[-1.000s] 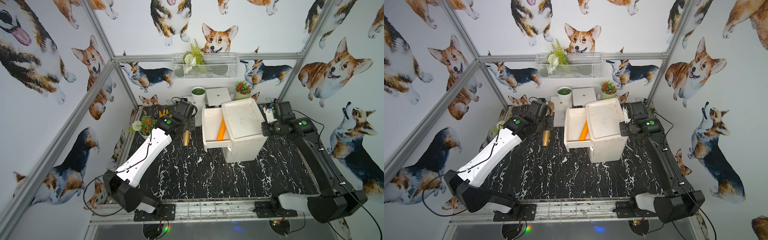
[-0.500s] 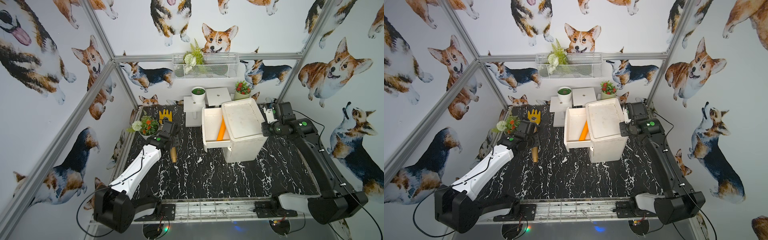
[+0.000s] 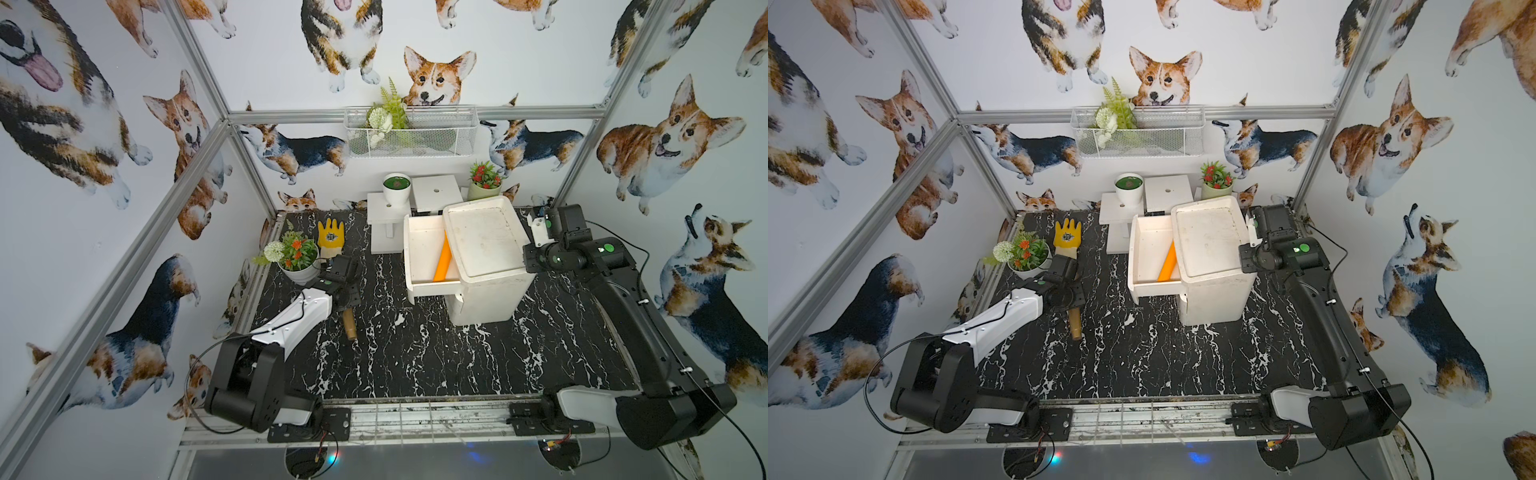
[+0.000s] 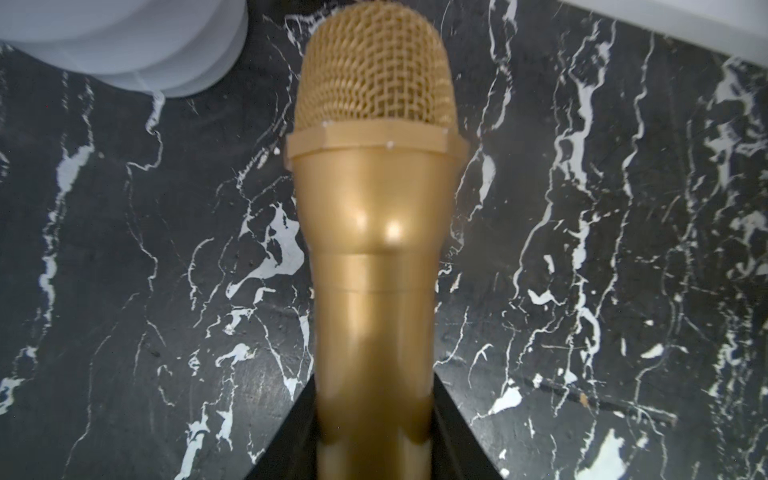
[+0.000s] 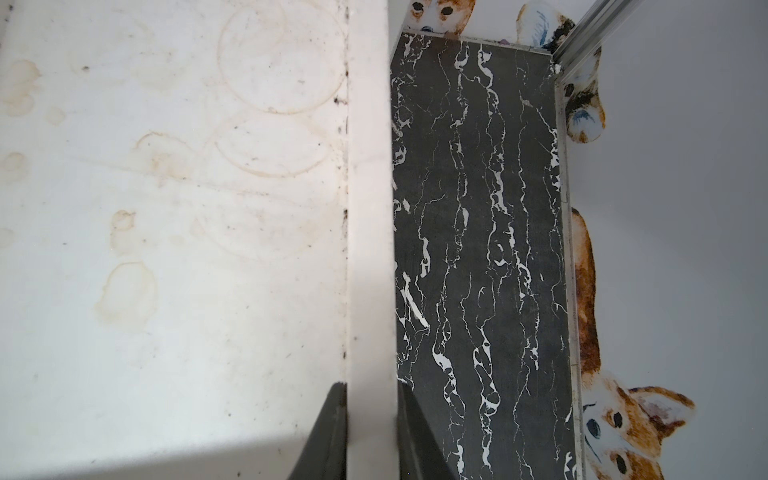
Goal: Take the microphone out of the drawer
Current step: Place the microphone at the center of the board.
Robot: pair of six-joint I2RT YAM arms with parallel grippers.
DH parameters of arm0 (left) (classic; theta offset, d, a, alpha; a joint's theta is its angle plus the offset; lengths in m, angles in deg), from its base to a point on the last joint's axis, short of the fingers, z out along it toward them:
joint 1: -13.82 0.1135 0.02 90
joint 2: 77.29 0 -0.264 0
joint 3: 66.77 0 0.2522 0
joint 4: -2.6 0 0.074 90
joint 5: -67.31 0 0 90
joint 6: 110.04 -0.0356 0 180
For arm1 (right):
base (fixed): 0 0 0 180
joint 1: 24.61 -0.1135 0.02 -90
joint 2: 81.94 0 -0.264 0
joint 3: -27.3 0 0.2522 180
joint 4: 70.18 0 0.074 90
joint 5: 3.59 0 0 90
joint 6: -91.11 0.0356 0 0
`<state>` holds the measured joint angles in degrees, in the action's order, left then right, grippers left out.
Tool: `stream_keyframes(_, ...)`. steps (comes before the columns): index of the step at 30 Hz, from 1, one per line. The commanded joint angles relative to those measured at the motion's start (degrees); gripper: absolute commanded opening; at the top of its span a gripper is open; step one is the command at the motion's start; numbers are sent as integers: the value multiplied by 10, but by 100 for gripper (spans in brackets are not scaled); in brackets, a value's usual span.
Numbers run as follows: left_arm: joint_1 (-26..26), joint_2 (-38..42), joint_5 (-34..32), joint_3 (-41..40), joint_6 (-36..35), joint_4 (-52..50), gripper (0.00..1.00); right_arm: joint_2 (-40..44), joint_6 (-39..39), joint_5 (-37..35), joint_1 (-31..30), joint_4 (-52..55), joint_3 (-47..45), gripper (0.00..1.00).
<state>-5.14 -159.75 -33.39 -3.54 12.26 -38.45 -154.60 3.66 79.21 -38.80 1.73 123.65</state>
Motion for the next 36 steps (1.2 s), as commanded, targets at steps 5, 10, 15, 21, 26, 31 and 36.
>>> stream_keyframes(5,8,-64,33,25,-16,19,33,-10,-12,45,-2,46,-1,17)
stream_keyframes(10,21,-119,59,50,-17,7,35,-8,-13,45,-2,47,-3,17)
stream_keyframes(15,29,-150,73,60,-16,1,37,-9,-13,44,-2,45,-3,17)
stream_keyframes(21,30,-183,86,79,-21,-13,41,-11,-14,44,-2,45,-2,17)
stream_keyframes(26,31,-203,90,92,-23,-22,48,-8,-14,42,-2,44,-5,17)
stream_keyframes(31,31,-198,88,90,-22,-22,59,-6,-15,41,-2,44,-7,18)
stream_keyframes(36,31,-193,88,85,-21,-21,63,-7,-14,42,-2,44,-6,19)
